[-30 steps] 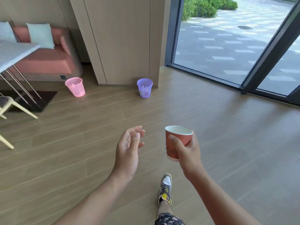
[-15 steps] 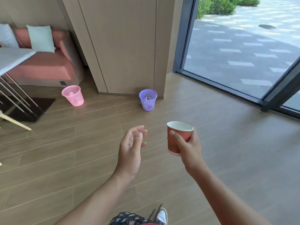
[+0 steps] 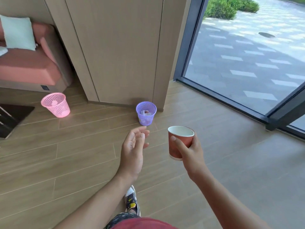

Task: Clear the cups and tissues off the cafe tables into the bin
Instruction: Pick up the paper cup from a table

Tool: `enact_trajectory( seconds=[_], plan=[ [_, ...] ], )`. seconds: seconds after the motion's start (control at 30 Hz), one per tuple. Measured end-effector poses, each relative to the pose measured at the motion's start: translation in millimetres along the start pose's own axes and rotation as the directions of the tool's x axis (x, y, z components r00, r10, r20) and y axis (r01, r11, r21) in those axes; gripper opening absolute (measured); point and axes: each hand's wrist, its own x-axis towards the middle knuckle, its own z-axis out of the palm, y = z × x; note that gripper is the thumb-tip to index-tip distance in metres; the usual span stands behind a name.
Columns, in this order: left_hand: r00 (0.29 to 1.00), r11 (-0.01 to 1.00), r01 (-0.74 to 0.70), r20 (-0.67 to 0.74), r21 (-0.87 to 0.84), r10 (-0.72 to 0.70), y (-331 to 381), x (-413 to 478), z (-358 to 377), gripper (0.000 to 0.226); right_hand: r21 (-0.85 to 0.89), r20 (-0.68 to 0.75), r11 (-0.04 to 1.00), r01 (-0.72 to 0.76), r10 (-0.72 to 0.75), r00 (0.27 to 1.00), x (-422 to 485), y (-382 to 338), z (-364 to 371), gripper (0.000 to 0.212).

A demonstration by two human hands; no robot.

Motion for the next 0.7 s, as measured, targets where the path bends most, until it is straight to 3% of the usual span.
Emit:
enact_trajectory(
  seconds=[0.27,0.7],
  plan=[
    [0.997,0.998,0.053,0.049,0.027,-0.055,10.7,171.1,-17.2,0.025,-0.033,-0.047,0.999,-0.005,0.003,0.999,141.3,-12.5,79.7,0.043],
    [0.989,0.987,0.136,0.038,0.081,-0.140,-29.3,329.5,-15.0,0.025,-0.005,-0.046,0.999,-0.050,0.050,0.998,302.2,5.8,131.0,0.042]
  ],
)
